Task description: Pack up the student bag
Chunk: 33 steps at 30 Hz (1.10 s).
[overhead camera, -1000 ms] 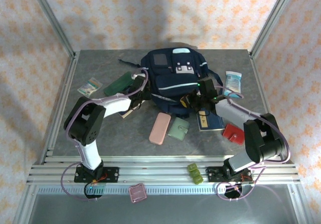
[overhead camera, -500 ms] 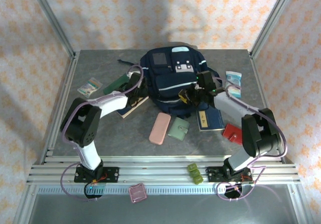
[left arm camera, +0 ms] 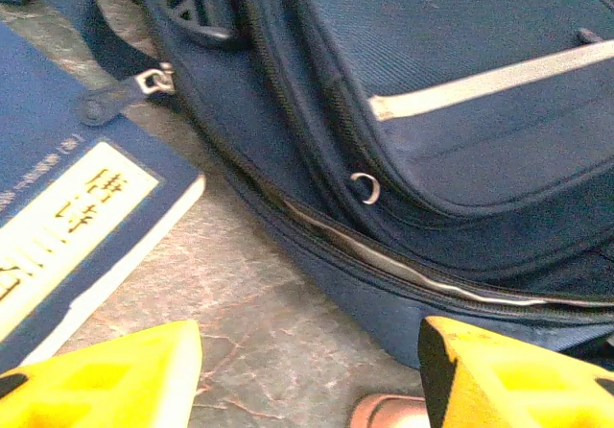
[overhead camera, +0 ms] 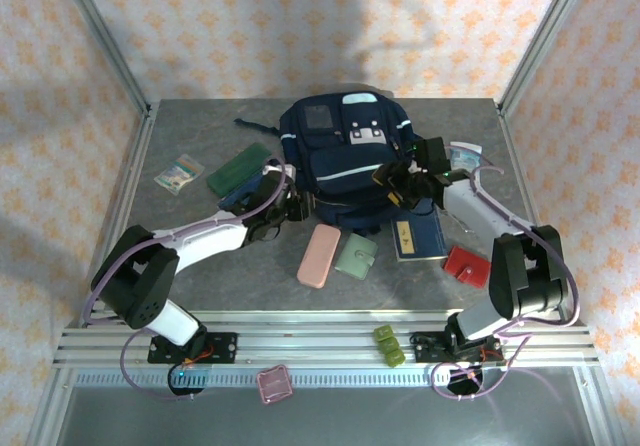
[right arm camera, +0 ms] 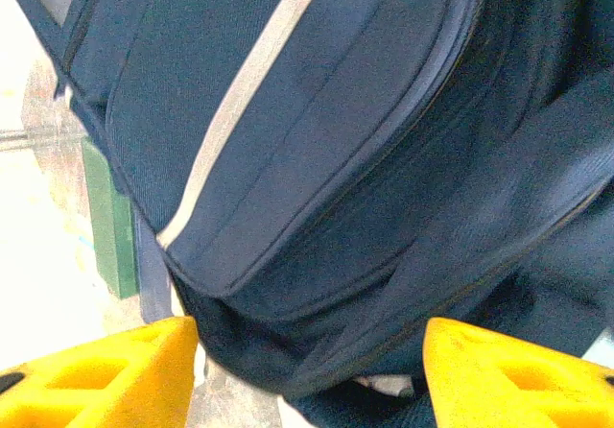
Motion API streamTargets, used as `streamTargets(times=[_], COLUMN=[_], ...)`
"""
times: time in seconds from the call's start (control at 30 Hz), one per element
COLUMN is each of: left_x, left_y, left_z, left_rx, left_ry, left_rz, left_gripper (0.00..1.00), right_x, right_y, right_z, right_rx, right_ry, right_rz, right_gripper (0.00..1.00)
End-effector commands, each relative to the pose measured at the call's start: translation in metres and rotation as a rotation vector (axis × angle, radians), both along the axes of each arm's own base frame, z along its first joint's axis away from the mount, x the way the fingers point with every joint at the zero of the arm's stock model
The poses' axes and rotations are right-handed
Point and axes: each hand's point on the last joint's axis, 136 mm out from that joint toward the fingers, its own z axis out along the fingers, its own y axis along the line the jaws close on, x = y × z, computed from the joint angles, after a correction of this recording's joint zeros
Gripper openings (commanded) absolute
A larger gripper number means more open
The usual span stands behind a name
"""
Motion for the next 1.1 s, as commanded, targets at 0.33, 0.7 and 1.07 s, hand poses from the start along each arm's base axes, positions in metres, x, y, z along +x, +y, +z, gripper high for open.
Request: streamTargets(times=[0.33,0.7,1.07], left_x=[0.002,0.002,0.003], left_y=[-0.051,-0.062,-0.052], left_z=[0.016,0.008,0.022], left_rx=[-0.034,-0.018,0.047], left_ry=[-0.056,-0.041,-0.081], left_rz=[-0.097,-0.127,-0.109], left_gripper=[0.62,0.62,0.62], right_x=[0.047,0.052,0.078], right_y=[-0.007,-0.005,0.004], right_z=[-0.025,-0.098,-0.072], right_rx=[-0.013,-0.010,0.084], right_ry=[0.012,0.161,0.134], right_rz=[-0.049,-0.079,-0.090], right_gripper=[0.59,0.51,0.00])
